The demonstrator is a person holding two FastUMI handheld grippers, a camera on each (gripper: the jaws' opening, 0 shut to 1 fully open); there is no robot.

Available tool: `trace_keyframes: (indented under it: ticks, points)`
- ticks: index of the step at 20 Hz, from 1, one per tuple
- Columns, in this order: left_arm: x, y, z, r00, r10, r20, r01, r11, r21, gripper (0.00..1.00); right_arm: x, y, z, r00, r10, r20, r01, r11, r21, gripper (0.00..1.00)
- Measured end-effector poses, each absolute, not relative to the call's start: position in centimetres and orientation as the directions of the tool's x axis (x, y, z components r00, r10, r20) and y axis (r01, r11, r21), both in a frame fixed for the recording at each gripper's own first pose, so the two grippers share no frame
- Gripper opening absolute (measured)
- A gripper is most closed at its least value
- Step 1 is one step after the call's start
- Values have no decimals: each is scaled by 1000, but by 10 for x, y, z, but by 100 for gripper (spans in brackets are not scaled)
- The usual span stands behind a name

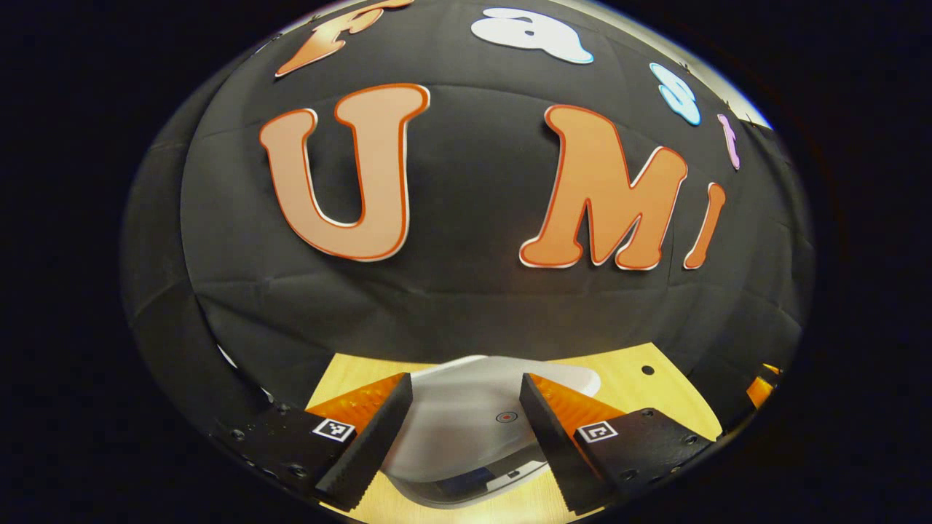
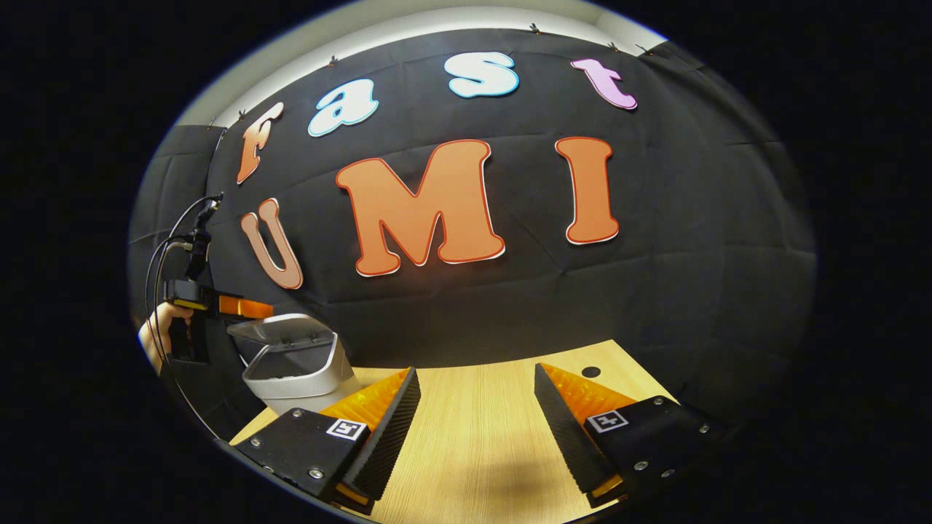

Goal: Press the lid of the desktop garbage bin to open it, pick up the crumpled paper on the desktop and throw it into the bin, then pick up the pop can on the desktop and drop it into the bin, and finally close the garbage bin lid.

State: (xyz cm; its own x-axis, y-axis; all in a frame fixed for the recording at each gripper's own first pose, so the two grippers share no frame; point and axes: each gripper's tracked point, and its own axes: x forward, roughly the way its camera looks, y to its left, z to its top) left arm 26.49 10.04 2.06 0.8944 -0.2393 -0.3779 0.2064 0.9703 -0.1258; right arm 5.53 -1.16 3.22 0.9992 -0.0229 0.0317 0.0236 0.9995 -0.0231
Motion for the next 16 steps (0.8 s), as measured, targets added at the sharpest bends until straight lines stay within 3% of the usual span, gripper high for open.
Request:
trace_keyframes:
  ticks: [9, 16]
  points:
    - [247, 93, -27, 861, -269, -432, 206, 961, -187, 95, 55, -8, 24, 1000, -16, 11, 17, 999, -32, 94]
    - [225, 80, -60, 820, -272, -504, 277, 959, -66, 95, 55, -1, 19, 1000, 8, -4, -8, 999, -46, 94]
